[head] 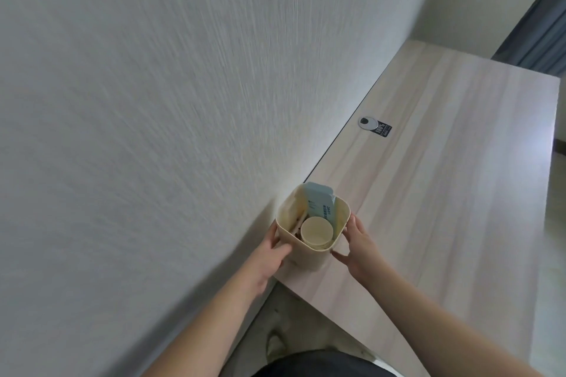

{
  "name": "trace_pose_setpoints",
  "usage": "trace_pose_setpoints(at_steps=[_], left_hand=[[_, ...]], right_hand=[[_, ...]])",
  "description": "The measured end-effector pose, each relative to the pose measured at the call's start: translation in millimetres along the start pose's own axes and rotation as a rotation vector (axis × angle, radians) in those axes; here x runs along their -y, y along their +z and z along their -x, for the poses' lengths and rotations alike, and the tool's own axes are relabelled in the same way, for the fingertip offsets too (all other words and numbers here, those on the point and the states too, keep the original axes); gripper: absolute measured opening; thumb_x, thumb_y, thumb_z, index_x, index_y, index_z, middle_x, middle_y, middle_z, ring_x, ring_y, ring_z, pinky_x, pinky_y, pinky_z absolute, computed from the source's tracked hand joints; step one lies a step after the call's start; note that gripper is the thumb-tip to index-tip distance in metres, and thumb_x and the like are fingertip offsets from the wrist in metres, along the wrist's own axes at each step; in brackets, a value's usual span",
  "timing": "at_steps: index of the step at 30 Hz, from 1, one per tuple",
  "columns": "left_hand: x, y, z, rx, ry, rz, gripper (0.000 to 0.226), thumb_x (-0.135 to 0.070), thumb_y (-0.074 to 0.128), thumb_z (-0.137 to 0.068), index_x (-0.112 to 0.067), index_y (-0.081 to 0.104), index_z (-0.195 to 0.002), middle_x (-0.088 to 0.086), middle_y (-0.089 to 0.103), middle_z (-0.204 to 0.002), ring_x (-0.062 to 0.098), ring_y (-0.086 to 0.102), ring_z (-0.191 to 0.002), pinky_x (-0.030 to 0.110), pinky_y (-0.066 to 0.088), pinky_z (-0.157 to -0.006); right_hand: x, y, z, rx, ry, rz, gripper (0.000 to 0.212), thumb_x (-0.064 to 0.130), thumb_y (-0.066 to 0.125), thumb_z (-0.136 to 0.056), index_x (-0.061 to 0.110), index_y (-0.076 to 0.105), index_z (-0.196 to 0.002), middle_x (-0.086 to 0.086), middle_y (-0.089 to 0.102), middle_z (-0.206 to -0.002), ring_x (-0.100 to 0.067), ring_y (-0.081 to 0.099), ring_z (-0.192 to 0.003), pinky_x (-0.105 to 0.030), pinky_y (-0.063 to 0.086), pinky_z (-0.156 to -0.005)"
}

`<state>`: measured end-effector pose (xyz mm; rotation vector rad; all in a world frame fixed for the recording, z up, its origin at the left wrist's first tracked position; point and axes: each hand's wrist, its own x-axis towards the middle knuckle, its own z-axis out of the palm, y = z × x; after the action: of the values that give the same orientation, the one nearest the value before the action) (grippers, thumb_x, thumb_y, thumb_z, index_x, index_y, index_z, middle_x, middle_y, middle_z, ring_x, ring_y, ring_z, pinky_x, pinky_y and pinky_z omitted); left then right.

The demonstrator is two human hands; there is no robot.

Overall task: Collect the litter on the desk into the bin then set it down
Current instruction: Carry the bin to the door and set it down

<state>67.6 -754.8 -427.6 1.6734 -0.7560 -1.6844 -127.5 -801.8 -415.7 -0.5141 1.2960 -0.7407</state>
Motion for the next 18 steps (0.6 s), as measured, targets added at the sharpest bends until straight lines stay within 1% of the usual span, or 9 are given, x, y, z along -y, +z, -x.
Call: trace_pose_setpoints(at_steps=[2, 4, 5, 7, 9, 12, 15, 17, 18], left_hand=[[1, -3, -3, 0.002, -0.007, -0.009, 0.074, -0.022, 0.060, -0.093, -0.047, 0.021, -0.151, -0.013, 0.044, -0.147, 0.012, 0.042, -0.128, 0.036, 0.044, -0.098], [2, -5, -6, -0.001, -0.014, -0.041, 0.076, -0.025, 0.061, -0.093, -0.046, 0.019, -0.152, -0.016, 0.040, -0.148, 0.015, 0.036, -0.136, 0.049, 0.034, -0.113], [3, -6, -7, -0.009, -0.016, -0.067, 0.076, -0.027, 0.062, -0.093, -0.044, 0.019, -0.153, -0.016, 0.039, -0.148, 0.016, 0.034, -0.139, 0.052, 0.031, -0.115], [6, -8, -10, -0.031, -0.027, -0.126, 0.075, -0.032, 0.063, -0.092, -0.037, 0.021, -0.154, -0.013, 0.039, -0.151, 0.018, 0.035, -0.140, 0.051, 0.031, -0.115], [10, -8, -11, -0.061, -0.042, -0.170, 0.075, -0.041, 0.064, -0.091, -0.031, 0.025, -0.153, -0.006, 0.041, -0.151, 0.019, 0.039, -0.137, 0.045, 0.033, -0.114], [18, -7, -9, -0.121, -0.026, -0.154, 0.064, -0.048, 0.059, -0.092, -0.027, 0.038, -0.148, -0.004, 0.054, -0.142, 0.017, 0.050, -0.127, 0.040, 0.039, -0.109], [17, -3, -5, -0.140, -0.064, 0.231, 0.038, -0.044, 0.050, -0.098, -0.022, 0.060, -0.128, -0.001, 0.070, -0.120, 0.015, 0.064, -0.111, 0.032, 0.053, -0.089], [14, -2, -4, -0.171, -0.085, 0.464, 0.034, -0.046, 0.046, -0.099, -0.021, 0.066, -0.112, 0.000, 0.077, -0.103, 0.017, 0.070, -0.101, 0.030, 0.054, -0.079], [14, -3, -4, -0.177, -0.074, 0.521, 0.035, -0.046, 0.045, -0.099, -0.020, 0.065, -0.111, -0.001, 0.078, -0.100, 0.018, 0.072, -0.098, 0.031, 0.054, -0.078]], right_hand=[[0, 5, -5, -0.022, 0.011, -0.018, 0.031, 0.047, 0.034, -0.101, 0.053, 0.064, -0.099, 0.015, 0.060, -0.120, -0.004, 0.050, -0.115, -0.035, 0.053, -0.070], [1, 10, -9, -0.044, 0.016, -0.034, 0.030, 0.046, 0.034, -0.101, 0.052, 0.064, -0.099, 0.015, 0.060, -0.119, -0.003, 0.051, -0.113, -0.035, 0.052, -0.069], [2, 12, -10, -0.058, 0.023, -0.039, 0.027, 0.046, 0.035, -0.101, 0.050, 0.062, -0.103, 0.014, 0.058, -0.122, -0.005, 0.050, -0.114, -0.037, 0.053, -0.072], [4, 13, -12, -0.104, 0.056, -0.046, 0.027, 0.045, 0.040, -0.100, 0.040, 0.055, -0.122, 0.008, 0.051, -0.133, -0.015, 0.045, -0.125, -0.047, 0.051, -0.088], [3, 11, -14, -0.164, 0.121, -0.059, 0.039, 0.040, 0.045, -0.099, 0.030, 0.044, -0.137, 0.002, 0.044, -0.141, -0.023, 0.040, -0.132, -0.054, 0.046, -0.098], [0, 7, -12, -0.206, 0.195, -0.136, 0.041, 0.033, 0.048, -0.099, 0.024, 0.042, -0.139, -0.005, 0.045, -0.140, -0.027, 0.046, -0.127, -0.056, 0.047, -0.097], [-1, 4, -9, -0.180, 0.207, -0.223, 0.035, 0.035, 0.051, -0.098, 0.025, 0.050, -0.132, -0.006, 0.054, -0.130, -0.026, 0.053, -0.118, -0.053, 0.052, -0.088], [-3, 6, -7, -0.137, 0.190, -0.257, 0.035, 0.038, 0.049, -0.098, 0.026, 0.051, -0.130, -0.006, 0.056, -0.128, -0.025, 0.054, -0.117, -0.050, 0.052, -0.087], [-4, 8, -5, -0.112, 0.182, -0.257, 0.036, 0.041, 0.046, -0.099, 0.027, 0.051, -0.132, -0.005, 0.055, -0.129, -0.024, 0.054, -0.118, -0.049, 0.050, -0.090]])
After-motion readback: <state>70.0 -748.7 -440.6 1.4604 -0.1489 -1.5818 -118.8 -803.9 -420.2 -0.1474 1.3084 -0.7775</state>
